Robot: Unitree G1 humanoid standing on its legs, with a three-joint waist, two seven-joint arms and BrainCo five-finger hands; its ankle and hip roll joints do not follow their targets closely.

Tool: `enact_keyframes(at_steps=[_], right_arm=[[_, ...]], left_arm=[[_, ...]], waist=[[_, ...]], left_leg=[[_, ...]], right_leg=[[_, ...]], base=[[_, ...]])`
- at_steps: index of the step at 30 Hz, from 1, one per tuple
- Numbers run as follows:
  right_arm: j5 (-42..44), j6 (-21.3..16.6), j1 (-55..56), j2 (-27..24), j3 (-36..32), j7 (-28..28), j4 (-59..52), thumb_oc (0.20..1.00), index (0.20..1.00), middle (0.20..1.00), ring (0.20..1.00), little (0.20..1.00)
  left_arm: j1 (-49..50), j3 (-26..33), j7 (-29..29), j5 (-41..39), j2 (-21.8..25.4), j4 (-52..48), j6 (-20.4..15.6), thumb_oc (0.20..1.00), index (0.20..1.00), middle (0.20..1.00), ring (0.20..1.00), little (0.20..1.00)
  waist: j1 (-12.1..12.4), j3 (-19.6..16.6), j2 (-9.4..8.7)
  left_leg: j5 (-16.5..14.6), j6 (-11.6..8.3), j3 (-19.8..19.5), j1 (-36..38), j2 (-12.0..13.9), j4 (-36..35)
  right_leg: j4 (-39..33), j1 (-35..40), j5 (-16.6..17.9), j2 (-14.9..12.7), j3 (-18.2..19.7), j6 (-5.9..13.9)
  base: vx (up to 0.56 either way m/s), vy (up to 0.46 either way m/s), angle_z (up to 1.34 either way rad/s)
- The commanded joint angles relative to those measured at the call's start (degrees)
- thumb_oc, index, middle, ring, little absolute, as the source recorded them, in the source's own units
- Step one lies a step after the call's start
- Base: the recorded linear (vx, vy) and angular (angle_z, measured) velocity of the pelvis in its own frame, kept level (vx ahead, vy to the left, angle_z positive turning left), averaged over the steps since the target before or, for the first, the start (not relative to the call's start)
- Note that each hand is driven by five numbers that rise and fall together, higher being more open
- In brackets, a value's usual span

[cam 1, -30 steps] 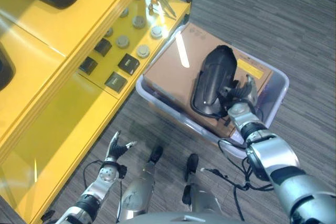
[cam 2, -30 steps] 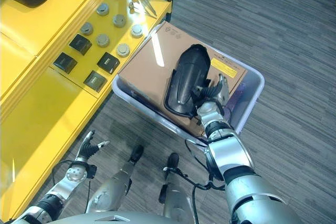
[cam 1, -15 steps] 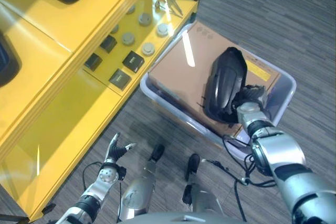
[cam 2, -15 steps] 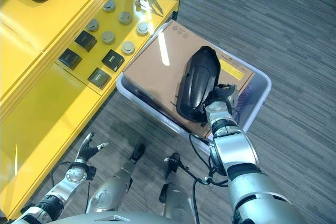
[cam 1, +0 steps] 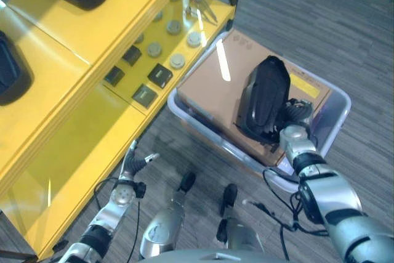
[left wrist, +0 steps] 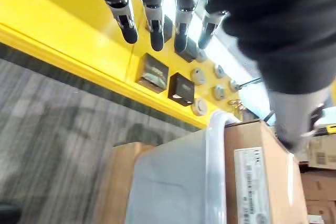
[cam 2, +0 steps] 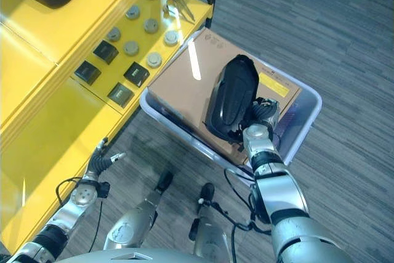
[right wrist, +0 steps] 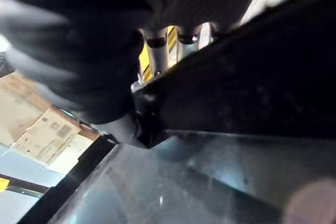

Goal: Move parts from the plastic box to the shelf.

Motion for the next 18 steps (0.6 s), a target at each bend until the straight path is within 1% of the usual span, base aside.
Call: enact_keyframes(at_steps=[1, 3, 4, 5, 7, 9, 10, 11, 12, 14, 16, 18], right_arm=[[-11.49, -2.42, 2.27, -5.34, 4.45, -2.82, -12.94, 0.200, 0.200, 0.200, 0.200, 0.200], [-18.99, -1.03, 3.61, -7.12, 5.60, -3.63, -17.49, 0.200, 0.200, 0.200, 0.200, 0.200], [-24.08, -0.31, 4.72, -8.38, 5.45, -3.74, -22.14, 0.200, 0.200, 0.200, 0.200, 0.200], [-24.19, -0.17, 4.90, -8.36, 5.34, -3.69, -22.38, 0.200, 0.200, 0.200, 0.200, 0.200], [-28.15, 0.45, 5.92, -9.19, 5.68, -2.89, -27.12, 0.200, 0.200, 0.200, 0.200, 0.200], [-30.54, 0.55, 6.89, -9.65, 5.39, -2.38, -31.19, 0.200, 0.200, 0.200, 0.200, 0.200], [-32.92, 0.35, 8.15, -10.23, 4.88, -1.58, -35.65, 0.200, 0.200, 0.200, 0.200, 0.200], [-32.96, 0.41, 8.30, -10.23, 4.78, -1.52, -35.81, 0.200, 0.200, 0.200, 0.200, 0.200], [-34.84, 0.30, 9.13, -10.74, 4.22, -1.13, -39.82, 0.200, 0.200, 0.200, 0.200, 0.200], [-35.36, 0.21, 9.82, -10.88, 4.00, -0.95, -40.69, 0.200, 0.200, 0.200, 0.200, 0.200], [-37.22, 0.08, 10.27, -11.21, 3.79, -0.65, -44.44, 0.200, 0.200, 0.200, 0.200, 0.200], [-39.12, 0.42, 10.51, -11.38, 4.25, -0.24, -47.55, 0.200, 0.200, 0.200, 0.200, 0.200]], left_arm=[[0.53, 3.41, -0.51, -0.46, 3.69, -7.67, -2.67, 1.000, 1.000, 1.000, 1.000, 1.000], [-0.28, 4.24, -1.15, -0.40, 4.22, -9.84, -2.86, 1.000, 1.000, 1.000, 1.000, 1.000], [-0.80, 4.62, -2.03, -1.73, 4.22, -12.06, -3.08, 1.000, 1.000, 1.000, 1.000, 1.000], [-0.73, 4.63, -2.08, -1.79, 4.26, -12.15, -3.02, 1.000, 1.000, 1.000, 1.000, 1.000], [-1.09, 4.76, -3.68, -5.30, 3.60, -13.71, -2.99, 1.000, 1.000, 1.000, 1.000, 1.000], [-1.62, 4.40, -5.12, -9.60, 2.64, -14.76, -2.85, 1.000, 1.000, 1.000, 1.000, 1.000], [-2.32, 3.85, -6.49, -12.75, 1.78, -15.32, -2.29, 1.000, 1.000, 1.000, 1.000, 1.000], [-2.30, 3.81, -6.50, -12.77, 1.81, -15.33, -2.28, 1.000, 1.000, 1.000, 1.000, 1.000], [-2.96, 3.10, -7.56, -16.81, 1.01, -15.43, -1.78, 1.000, 1.000, 1.000, 1.000, 1.000], [-3.36, 2.84, -8.01, -17.97, 0.80, -15.46, -1.58, 1.000, 1.000, 1.000, 1.000, 1.000], [-4.15, 1.84, -9.03, -21.95, 0.03, -15.41, -0.96, 1.000, 1.000, 1.000, 1.000, 1.000], [-5.62, 0.12, -10.40, -30.69, -1.76, -14.84, -0.55, 1.000, 1.000, 1.000, 1.000, 1.000]], waist=[[-1.42, -5.71, -2.51], [-2.07, -6.90, -2.86], [-2.77, -7.81, -3.22], [-2.73, -7.73, -3.22], [-3.50, -8.72, -3.55], [-4.14, -9.69, -4.04], [-5.07, -10.98, -4.49], [-5.02, -11.00, -4.51], [-5.95, -12.15, -4.80], [-6.20, -12.61, -4.92], [-7.06, -13.65, -5.16], [-7.79, -14.67, -5.37]], left_leg=[[-4.14, 0.38, 5.84, -1.84, 0.35, 1.06], [-4.79, 0.50, 6.28, -0.58, 0.63, 1.32], [-5.58, 0.60, 6.65, 0.69, 0.84, 1.82], [-5.67, 0.61, 6.68, 0.80, 0.84, 1.88], [-6.47, 0.74, 7.27, 2.14, 1.16, 2.27], [-7.21, 0.86, 7.73, 3.64, 1.50, 2.64], [-7.46, 0.92, 8.23, 4.80, 1.81, 2.85], [-7.46, 0.93, 8.25, 4.81, 1.81, 2.84], [-8.05, 0.99, 8.84, 6.06, 2.10, 2.86], [-8.29, 0.98, 9.12, 6.83, 2.30, 2.80], [-8.67, 0.96, 9.73, 7.93, 2.79, 2.74], [-8.91, 0.90, 10.37, 9.27, 3.46, 2.39]], right_leg=[[0.72, 4.56, -7.46, -4.93, 1.97, 4.10], [0.97, 5.69, -7.97, -4.86, 2.23, 3.99], [1.19, 6.77, -8.46, -4.79, 2.44, 3.91], [1.21, 6.89, -8.50, -4.79, 2.47, 3.90], [1.43, 7.95, -8.95, -4.66, 3.13, 3.84], [1.43, 9.27, -9.39, -4.42, 3.61, 3.72], [1.33, 10.31, -9.45, -4.29, 4.16, 3.72], [1.31, 10.33, -9.44, -4.30, 4.17, 3.73], [1.38, 11.13, -9.83, -4.06, 4.71, 3.65], [1.44, 11.73, -10.08, -3.89, 4.95, 3.60], [1.56, 12.30, -10.42, -3.71, 5.62, 3.55], [1.63, 13.13, -10.63, -3.53, 6.19, 3.51]], base=[[0.04, -0.027, -0.03], [0.07, -0.042, -0.08], [0.07, -0.040, -0.08], [0.06, -0.028, -0.11], [0.06, -0.018, -0.20], [0.08, -0.036, -0.20], [0.06, -0.023, -0.24], [0.08, -0.027, -0.29], [0.05, -0.017, -0.20], [0.06, -0.020, -0.20], [0.06, -0.023, -0.17], [0.04, -0.032, -0.17]])
